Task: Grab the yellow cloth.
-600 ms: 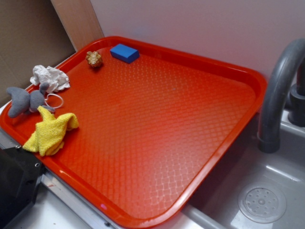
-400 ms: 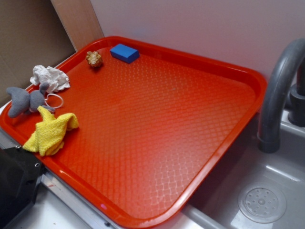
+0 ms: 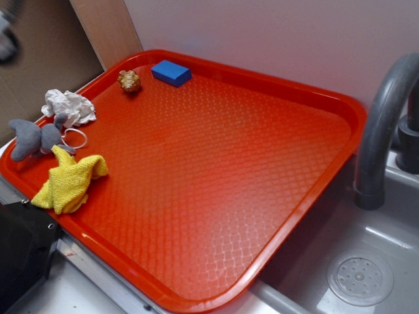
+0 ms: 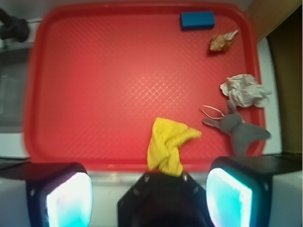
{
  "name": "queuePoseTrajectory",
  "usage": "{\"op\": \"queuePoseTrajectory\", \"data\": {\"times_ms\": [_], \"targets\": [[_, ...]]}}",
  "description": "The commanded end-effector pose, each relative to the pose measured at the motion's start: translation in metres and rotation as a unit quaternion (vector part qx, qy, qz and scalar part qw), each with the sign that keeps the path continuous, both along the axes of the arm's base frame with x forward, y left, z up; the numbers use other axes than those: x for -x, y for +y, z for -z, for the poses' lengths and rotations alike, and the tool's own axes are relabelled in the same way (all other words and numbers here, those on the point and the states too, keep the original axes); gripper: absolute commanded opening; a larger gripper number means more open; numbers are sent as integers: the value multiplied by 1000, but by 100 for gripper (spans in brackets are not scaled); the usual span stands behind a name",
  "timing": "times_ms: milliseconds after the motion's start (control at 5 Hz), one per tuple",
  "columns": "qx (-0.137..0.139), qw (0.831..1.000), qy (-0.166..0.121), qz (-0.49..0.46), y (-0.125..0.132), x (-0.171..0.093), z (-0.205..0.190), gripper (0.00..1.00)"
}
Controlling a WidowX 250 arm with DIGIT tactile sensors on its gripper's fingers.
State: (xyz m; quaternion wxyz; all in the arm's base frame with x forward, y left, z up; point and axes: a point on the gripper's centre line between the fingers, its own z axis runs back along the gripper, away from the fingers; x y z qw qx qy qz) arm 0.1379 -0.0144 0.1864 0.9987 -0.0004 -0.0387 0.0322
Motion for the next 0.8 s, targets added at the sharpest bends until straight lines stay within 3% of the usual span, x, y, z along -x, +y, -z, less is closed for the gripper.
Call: {"op": "queuePoseTrajectory", "data": {"times_ms": [0, 200, 400, 600], "targets": [[-26, 999, 19, -14, 22, -6, 57, 100], [-18, 998, 52, -11, 24, -1, 87, 100], [6, 999, 43, 13, 27, -5, 121, 100], [27, 998, 48, 40, 8, -9, 142, 100]]}}
